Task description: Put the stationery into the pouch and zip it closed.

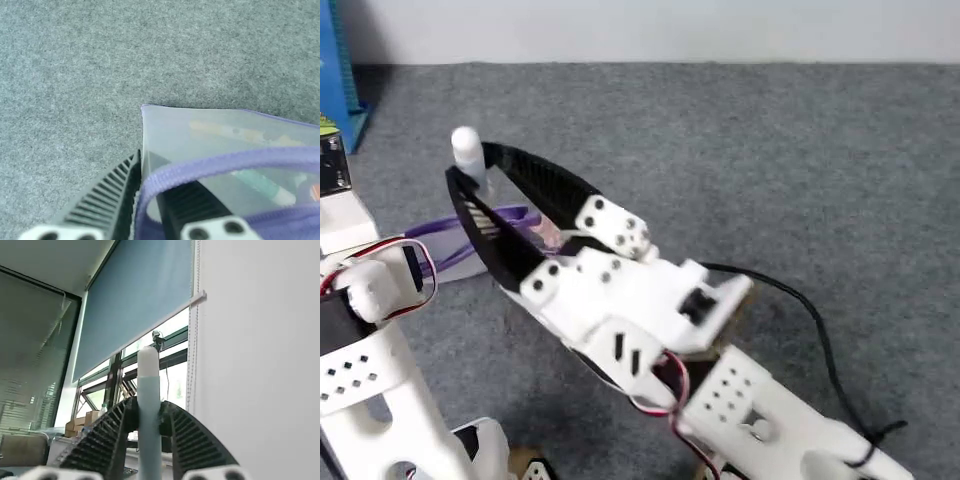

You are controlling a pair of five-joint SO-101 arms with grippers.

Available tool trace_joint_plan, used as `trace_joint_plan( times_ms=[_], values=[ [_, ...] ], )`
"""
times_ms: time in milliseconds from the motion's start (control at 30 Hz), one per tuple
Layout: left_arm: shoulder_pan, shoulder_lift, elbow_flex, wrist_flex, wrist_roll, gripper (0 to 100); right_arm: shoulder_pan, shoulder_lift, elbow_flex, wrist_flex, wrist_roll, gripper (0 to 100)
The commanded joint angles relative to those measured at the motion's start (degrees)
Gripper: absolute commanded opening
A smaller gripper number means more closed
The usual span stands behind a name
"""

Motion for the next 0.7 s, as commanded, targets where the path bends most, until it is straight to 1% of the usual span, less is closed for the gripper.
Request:
trace_joint_plan(
  times_ms=[0, 333, 500, 667],
  values=[
    [-0.2, -1.0, -0.1, 0.2, -0.3, 1, 1.5, 4.5, -0.6, -4.9, -2.1, 0.8],
    [-0.2, -1.0, -0.1, 0.1, -0.3, 1, 1.1, 16.7, -0.8, -14.2, -2.5, 0.8],
    [-0.2, -1.0, -0.1, 0.0, -0.3, 1, 1.0, 18.9, -0.8, -16.3, -2.7, 0.8],
    [-0.2, -1.0, -0.1, 0.0, -0.3, 1, 0.9, 20.8, -0.7, -16.2, -2.7, 0.8]
  ],
)
